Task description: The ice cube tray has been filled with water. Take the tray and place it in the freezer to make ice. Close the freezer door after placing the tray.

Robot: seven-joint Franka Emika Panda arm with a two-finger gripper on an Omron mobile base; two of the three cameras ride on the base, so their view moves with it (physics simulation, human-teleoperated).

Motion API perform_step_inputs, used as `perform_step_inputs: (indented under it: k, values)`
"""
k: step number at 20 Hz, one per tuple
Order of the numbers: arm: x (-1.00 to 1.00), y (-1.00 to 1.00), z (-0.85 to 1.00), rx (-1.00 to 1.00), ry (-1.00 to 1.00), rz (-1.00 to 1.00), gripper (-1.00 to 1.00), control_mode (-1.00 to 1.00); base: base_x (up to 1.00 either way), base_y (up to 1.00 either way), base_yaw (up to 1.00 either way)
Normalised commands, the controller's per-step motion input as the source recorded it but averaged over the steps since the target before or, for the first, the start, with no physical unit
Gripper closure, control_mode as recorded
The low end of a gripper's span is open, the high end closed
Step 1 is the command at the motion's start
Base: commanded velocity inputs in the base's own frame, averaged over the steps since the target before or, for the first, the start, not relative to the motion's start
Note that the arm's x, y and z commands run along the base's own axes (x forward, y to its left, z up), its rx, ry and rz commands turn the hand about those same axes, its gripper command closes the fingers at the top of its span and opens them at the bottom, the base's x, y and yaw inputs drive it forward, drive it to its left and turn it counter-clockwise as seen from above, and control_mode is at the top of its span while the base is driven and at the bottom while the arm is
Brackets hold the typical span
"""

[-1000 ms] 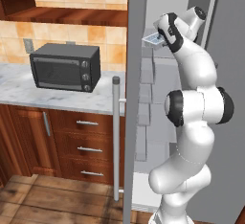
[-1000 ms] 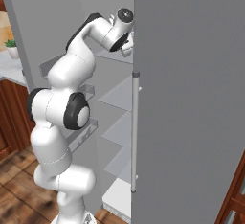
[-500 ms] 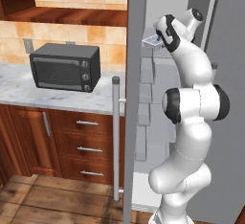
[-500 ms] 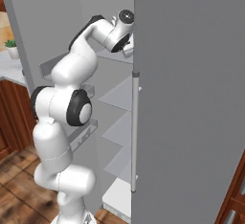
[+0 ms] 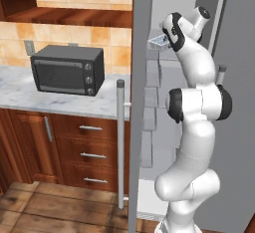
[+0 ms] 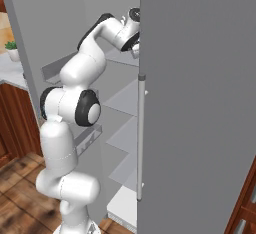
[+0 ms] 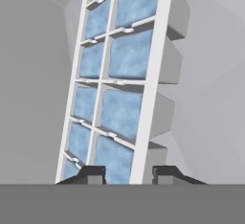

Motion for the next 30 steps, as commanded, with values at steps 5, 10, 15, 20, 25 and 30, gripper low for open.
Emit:
perform_step_inputs:
  k: [5, 10, 15, 20, 25, 30]
  values:
    - [0.65, 0.0, -0.65, 0.0, 0.0, -0.02, -1.0, -1.0, 0.0, 0.0, 0.0]
    - [0.28, 0.0, -0.35, 0.0, 0.0, -0.03, -1.0, -1.0, 0.0, 0.0, 0.0]
    - [0.12, 0.02, -0.3, 0.0, 0.0, -0.03, -1.0, -1.0, 0.0, 0.0, 0.0]
    - [0.09, 0.0, -0.32, -0.01, 0.0, -0.05, -1.0, -1.0, 0.0, 0.0, 0.0]
    - [0.59, 0.0, -0.33, 0.0, 0.0, -0.08, -1.0, -1.0, 0.0, 0.0, 0.0]
    - [0.45, 0.0, -0.22, 0.0, 0.0, -0.07, -1.0, -1.0, 0.0, 0.0, 0.0]
